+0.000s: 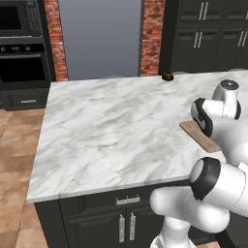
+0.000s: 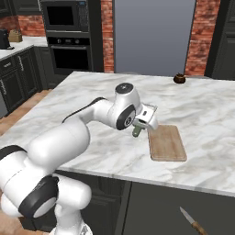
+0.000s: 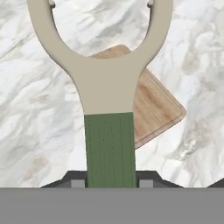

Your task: Open the drawer on the right and place the cutting tools on the cutting board.

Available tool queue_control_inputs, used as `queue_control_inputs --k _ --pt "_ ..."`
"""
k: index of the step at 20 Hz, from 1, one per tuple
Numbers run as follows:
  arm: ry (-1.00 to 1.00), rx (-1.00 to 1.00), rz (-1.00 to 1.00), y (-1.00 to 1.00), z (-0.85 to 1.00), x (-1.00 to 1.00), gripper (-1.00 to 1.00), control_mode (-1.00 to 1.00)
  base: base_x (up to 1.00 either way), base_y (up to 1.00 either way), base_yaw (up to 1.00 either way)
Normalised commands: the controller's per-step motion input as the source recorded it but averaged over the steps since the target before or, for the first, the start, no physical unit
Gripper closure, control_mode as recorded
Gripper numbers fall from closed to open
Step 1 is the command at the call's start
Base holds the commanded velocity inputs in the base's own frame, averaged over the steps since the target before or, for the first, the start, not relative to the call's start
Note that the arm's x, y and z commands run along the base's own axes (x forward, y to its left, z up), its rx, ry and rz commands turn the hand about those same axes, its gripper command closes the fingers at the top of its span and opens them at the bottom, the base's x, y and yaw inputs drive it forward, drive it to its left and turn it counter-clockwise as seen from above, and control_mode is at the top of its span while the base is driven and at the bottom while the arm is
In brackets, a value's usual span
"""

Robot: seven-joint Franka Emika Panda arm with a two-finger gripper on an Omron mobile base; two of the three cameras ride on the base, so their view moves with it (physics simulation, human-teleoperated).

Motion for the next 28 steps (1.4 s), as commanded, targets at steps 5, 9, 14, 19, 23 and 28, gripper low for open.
queue_control_inputs --k 5,9,14,19,23,28 --pt "0.03 -0.01 0.0 -0.1 -0.17 0.29 1.0 -1.0 0.0 0.0 0.0" --pt "0.05 -0.06 0.0 -0.12 -0.35 0.32 1.0 -1.0 0.0 0.0 0.0" --pt "0.06 -0.08 0.01 -0.17 -0.43 0.21 1.0 -1.0 0.0 0.0 0.0" --pt "0.06 -0.05 0.01 -0.17 -0.46 0.11 1.0 -1.0 0.0 0.0 0.0" --pt "0.04 0.0 0.01 -0.19 -0.36 0.17 1.0 -1.0 0.0 0.0 0.0" --pt "0.02 0.0 0.0 -0.2 -0.29 0.17 1.0 -1.0 0.0 0.0 0.0"
